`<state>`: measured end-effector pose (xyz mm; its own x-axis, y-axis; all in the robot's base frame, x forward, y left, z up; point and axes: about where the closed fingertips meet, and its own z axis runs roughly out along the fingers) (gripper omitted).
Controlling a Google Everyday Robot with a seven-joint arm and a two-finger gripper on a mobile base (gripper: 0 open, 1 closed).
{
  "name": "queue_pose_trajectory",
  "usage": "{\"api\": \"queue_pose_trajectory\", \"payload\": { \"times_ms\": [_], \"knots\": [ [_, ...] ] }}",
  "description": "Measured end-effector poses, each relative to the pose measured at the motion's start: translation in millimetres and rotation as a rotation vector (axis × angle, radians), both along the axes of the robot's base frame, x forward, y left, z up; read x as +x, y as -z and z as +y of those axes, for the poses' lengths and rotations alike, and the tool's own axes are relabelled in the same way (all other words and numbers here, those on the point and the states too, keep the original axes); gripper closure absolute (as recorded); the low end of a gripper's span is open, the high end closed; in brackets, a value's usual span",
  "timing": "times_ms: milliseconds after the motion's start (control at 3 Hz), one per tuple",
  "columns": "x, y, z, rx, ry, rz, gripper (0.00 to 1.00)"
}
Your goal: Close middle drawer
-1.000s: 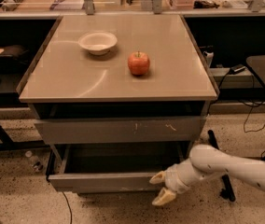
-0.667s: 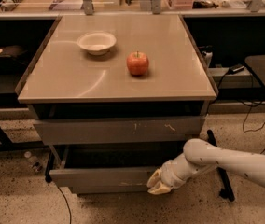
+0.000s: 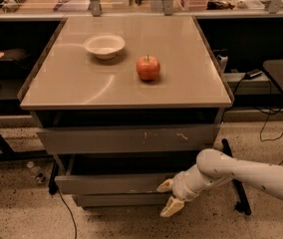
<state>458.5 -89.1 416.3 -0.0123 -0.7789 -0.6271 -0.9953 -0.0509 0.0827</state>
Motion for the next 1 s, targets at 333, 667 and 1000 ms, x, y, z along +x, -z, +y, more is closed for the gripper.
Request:
{"api": "queue_pose_trajectory", "payload": {
  "times_ms": [333, 667, 1000],
  "knots": [
    [0.0, 0.0, 0.0, 0.0, 0.0, 0.0, 0.17],
    [0.0, 0.0, 0.0, 0.0, 0.0, 0.0, 0.0],
    [37.1, -8.5, -3.8, -0.016, 0.026, -0.037, 0.0]
  ]
}}
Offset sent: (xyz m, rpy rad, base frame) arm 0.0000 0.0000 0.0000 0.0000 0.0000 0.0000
